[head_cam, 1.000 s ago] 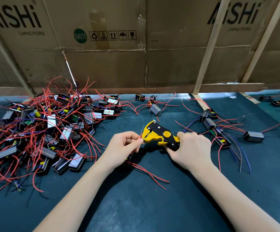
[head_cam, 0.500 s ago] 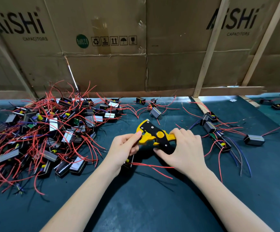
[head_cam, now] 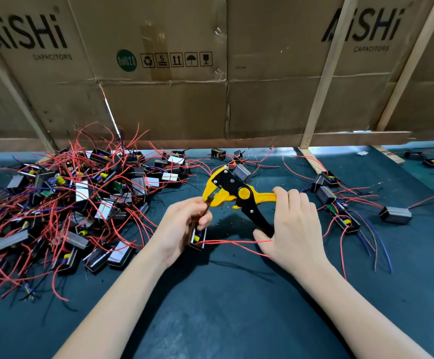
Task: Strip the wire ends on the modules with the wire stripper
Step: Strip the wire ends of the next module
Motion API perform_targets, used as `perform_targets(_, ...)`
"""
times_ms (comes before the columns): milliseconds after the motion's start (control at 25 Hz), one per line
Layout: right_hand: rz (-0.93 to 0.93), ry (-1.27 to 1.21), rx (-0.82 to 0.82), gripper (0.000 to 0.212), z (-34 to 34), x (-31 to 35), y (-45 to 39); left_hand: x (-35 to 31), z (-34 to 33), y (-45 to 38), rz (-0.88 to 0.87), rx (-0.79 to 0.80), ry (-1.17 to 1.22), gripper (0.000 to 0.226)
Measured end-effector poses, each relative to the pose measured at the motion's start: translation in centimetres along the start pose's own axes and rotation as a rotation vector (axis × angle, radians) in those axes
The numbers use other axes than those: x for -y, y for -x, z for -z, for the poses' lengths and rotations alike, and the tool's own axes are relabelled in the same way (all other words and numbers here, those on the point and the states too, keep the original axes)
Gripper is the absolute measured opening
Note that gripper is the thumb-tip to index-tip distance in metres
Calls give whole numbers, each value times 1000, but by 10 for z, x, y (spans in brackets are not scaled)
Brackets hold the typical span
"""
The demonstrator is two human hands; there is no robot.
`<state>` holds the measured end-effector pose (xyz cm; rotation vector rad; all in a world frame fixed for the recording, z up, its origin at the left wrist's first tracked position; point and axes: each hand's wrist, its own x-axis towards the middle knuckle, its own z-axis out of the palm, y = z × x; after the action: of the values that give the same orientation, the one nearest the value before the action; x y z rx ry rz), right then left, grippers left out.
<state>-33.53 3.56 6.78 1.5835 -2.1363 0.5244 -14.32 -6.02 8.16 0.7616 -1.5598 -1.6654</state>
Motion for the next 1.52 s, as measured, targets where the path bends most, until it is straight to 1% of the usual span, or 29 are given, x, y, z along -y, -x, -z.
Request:
perform_targets(120,9,-27,-16,72,-4,1,2,0,-3,5,-46,5,-10,33)
perform_targets(240,-1,-16,-9,72,-7,1,1,1,-9,5,-80,10,-32,21)
perform_targets(360,-62,-47,30,69,-8,0,-2,3,-10,5,-71,26,-9,14)
perform_targets(480,-122,-98,40,60,-6,-7,-3,6,-9,6,-32,21,-39,17)
perform_targets(600,-173,-145,78,54,-3,-18,-4,8,-6,3,-62,-65,-70,19)
perform_targets(680,-166,-171,108,59,-4,-22,-4,8,-4,2,-94,-96,-62,24)
perform_targets(760,-146,-183,144,71,-4,-22,-4,8,-3,2,-116,-91,-81,27)
perform_targets(800,-132,-178,154,73,-4,-20,-4,8,-3,2,-128,-89,-105,27)
perform_targets(1000,-90,-184,85,62,-4,-14,-2,10,-1,2,-177,-126,-199,27)
perform_targets(1200,-82,-145,46,60,-4,-14,-1,11,1,1,-218,-164,-346,23)
perform_targets(1360,-58,-132,-13,62,-4,-12,-1,10,0,2,-229,-169,-377,24)
perform_targets(1520,-44,-117,-64,58,-3,-13,-1,12,0,1,-222,-167,-382,24)
